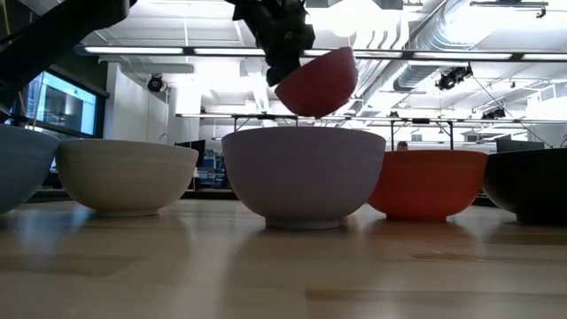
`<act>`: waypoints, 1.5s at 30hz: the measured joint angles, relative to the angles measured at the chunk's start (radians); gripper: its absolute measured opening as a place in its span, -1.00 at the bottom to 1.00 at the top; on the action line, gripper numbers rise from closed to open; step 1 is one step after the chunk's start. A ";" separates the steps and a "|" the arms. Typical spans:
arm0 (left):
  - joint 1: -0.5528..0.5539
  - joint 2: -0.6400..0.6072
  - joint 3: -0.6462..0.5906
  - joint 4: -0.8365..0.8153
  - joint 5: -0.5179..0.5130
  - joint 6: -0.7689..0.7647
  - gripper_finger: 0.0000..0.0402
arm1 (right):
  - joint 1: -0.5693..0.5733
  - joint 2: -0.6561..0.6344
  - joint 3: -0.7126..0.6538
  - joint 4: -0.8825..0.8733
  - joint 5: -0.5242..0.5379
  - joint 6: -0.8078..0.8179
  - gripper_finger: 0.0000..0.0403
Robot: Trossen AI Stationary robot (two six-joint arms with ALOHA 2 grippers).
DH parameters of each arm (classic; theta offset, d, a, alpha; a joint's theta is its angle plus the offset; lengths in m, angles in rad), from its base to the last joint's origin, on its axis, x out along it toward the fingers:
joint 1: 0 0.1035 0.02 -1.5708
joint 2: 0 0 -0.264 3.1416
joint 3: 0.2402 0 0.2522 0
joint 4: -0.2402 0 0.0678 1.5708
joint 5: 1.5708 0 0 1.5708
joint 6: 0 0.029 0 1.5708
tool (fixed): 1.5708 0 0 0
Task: Nest bowls inside each other
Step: Stack the pink bowl on top of the black bowl
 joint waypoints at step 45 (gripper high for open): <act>-0.005 0.149 0.000 -0.159 -0.141 -0.026 -1.00 | 0.000 0.000 0.000 0.007 0.000 0.002 -0.31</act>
